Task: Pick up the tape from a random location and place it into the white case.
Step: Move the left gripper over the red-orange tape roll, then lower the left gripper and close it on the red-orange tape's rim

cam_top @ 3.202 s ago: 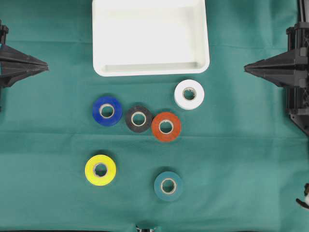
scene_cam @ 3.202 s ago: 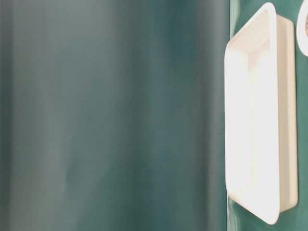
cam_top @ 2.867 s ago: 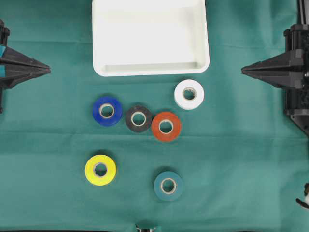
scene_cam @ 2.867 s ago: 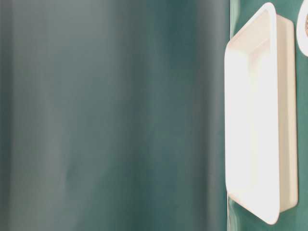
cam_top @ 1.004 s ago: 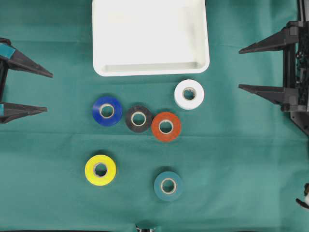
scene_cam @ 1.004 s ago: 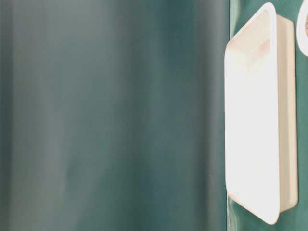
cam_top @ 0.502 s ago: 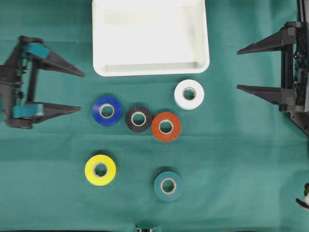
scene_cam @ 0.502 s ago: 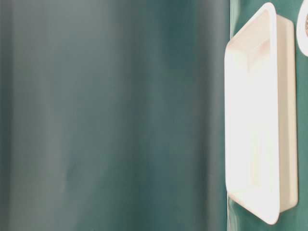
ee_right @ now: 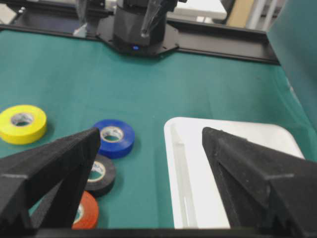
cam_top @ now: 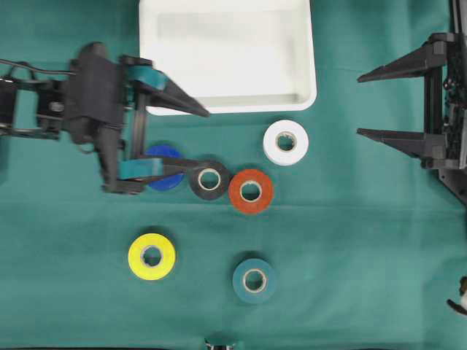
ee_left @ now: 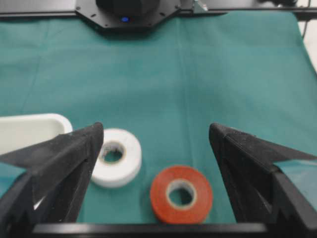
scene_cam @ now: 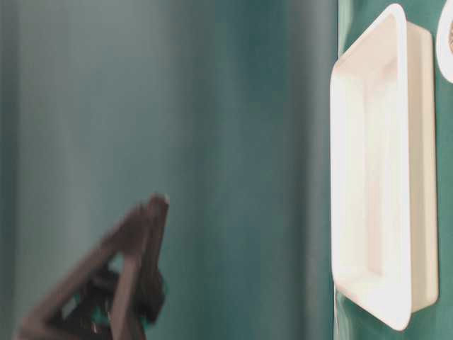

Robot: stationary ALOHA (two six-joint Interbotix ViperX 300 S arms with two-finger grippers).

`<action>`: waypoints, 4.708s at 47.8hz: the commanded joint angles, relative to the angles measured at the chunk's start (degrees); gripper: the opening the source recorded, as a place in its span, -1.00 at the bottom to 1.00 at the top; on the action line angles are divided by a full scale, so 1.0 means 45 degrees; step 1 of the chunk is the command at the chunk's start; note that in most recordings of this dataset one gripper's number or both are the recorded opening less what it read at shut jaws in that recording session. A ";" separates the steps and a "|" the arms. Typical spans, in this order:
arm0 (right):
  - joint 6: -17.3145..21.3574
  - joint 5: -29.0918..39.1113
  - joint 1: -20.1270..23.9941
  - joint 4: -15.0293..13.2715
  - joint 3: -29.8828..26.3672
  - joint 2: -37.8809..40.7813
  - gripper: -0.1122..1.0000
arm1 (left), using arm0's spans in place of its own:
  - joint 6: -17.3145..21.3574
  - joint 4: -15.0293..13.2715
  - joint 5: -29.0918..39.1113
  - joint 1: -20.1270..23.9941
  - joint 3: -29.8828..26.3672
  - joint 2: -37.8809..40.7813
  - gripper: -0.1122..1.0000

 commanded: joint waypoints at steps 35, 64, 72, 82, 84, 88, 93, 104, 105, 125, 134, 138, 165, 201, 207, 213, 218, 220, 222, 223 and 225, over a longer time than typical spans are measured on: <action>-0.0098 -0.0039 -0.0039 -0.0117 -0.0313 0.0215 0.87 | 0.0020 -0.0020 0.0879 0.0020 -0.4043 0.3359 1.00; -0.0078 0.0313 -0.0039 -0.0117 -0.0391 0.0234 0.87 | -0.0508 -0.0020 0.6875 0.0000 -0.6855 0.4746 0.99; -0.0078 0.0449 -0.0039 -0.0098 -0.0449 0.0215 0.87 | -0.0723 -0.0020 0.9277 0.0000 -0.8320 0.5469 0.99; -0.0078 0.0449 -0.0039 -0.0098 -0.0449 0.0234 0.87 | -0.1035 0.0000 1.1660 0.0000 -0.9863 0.6172 0.99; -0.0078 0.0449 -0.0039 -0.0117 -0.0449 0.0254 0.87 | -0.1074 0.0020 1.2090 0.0000 -1.0176 0.6309 0.99; -0.0078 0.0449 -0.0039 -0.0117 -0.0449 0.0293 0.87 | -0.1074 0.0039 1.2402 0.0000 -1.0508 0.6465 0.99; -0.0078 0.0449 -0.0039 -0.0117 -0.0449 0.0352 0.87 | -0.1074 0.0059 1.2402 0.0000 -1.0527 0.6484 0.99; -0.0078 0.0488 -0.0020 -0.0117 -0.0449 0.0371 0.87 | -0.1074 0.0059 1.2422 0.0000 -1.0273 0.6426 0.99; -0.0078 0.0488 -0.0039 -0.0098 -0.0449 0.0371 0.87 | -0.1074 0.0059 1.2422 0.0000 -1.0273 0.6426 0.99; -0.0078 0.0488 -0.0039 -0.0098 -0.0449 0.0371 0.87 | -0.1074 0.0078 1.2363 0.0000 -0.9980 0.6387 0.99; -0.0078 0.0488 -0.0039 -0.0117 -0.0449 0.0410 0.87 | -0.1094 0.0059 1.1777 0.0000 -0.9629 0.6445 0.99; -0.0078 0.0488 -0.0039 -0.0098 -0.0449 0.0410 0.87 | -0.1094 0.0059 1.1328 0.0000 -0.9336 0.6484 0.99; -0.0078 0.0488 -0.0039 -0.0117 -0.0430 0.0508 0.87 | -0.1094 0.0059 0.8887 0.0020 -0.7637 0.7988 0.99; -0.0098 0.0645 -0.0039 -0.0117 -0.0430 0.0508 0.87 | -0.1094 0.0059 0.8633 0.0020 -0.7500 0.8867 0.99; -0.0078 0.0645 -0.0039 -0.0117 -0.0430 0.0508 0.87 | -0.1094 0.0059 0.8633 0.0039 -0.7500 0.8867 0.99; -0.0098 0.0625 -0.0020 -0.0117 -0.0430 0.0527 0.87 | -0.1094 0.0059 0.8652 0.0039 -0.7500 0.8867 0.99; -0.0078 0.0645 -0.0039 -0.0117 -0.0410 0.0586 0.87 | -0.1094 0.0059 0.8691 0.0039 -0.7500 0.8867 0.98; -0.0078 0.0645 -0.0039 -0.0098 -0.0410 0.0605 0.87 | -0.1094 0.0059 0.8711 0.0020 -0.7500 0.8867 0.97; -0.0078 0.0684 -0.0039 -0.0117 -0.0430 0.0625 0.87 | -0.1094 0.0059 0.8750 0.0020 -0.7500 0.8867 0.94; -0.0078 0.0703 -0.0039 -0.0117 -0.0430 0.0625 0.87 | -0.1094 0.0059 0.8789 0.0000 -0.7500 0.8867 0.90; -0.0078 0.0703 -0.0039 -0.0117 -0.0430 0.0625 0.87 | -0.1094 0.0059 0.8828 0.0000 -0.7500 0.8867 0.77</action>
